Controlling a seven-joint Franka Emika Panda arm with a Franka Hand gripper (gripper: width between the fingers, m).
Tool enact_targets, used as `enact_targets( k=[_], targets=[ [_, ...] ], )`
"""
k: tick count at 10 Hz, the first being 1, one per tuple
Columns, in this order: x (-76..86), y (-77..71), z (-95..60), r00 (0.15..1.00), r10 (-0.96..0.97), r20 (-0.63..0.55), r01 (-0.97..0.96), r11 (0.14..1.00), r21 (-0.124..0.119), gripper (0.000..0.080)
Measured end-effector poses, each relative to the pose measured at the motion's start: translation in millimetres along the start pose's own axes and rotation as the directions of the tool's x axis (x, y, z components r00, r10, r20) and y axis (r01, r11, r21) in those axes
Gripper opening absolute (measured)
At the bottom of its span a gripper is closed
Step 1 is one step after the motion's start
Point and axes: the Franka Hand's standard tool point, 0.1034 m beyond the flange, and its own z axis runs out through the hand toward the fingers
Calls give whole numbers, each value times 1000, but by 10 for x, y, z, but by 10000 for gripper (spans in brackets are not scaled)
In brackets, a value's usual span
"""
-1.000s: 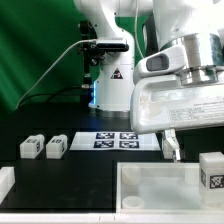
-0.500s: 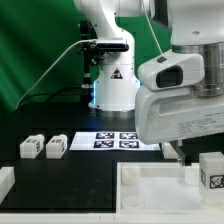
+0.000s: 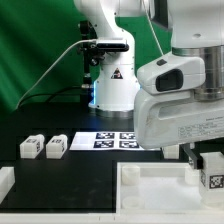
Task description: Assemble one leg
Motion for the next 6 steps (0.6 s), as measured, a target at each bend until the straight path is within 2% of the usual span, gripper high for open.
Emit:
enact_targets(
  k=[3, 4, 5, 6],
  targets=[
    [20, 1, 4, 996, 89, -22, -89, 996, 4, 290],
    [13, 5, 5, 979, 194, -61, -193, 981, 14, 290],
    [-4, 16, 9, 912, 401, -89, -398, 916, 50, 290],
    [-22, 26, 11, 795, 598, -103, -590, 802, 93, 290]
  ],
)
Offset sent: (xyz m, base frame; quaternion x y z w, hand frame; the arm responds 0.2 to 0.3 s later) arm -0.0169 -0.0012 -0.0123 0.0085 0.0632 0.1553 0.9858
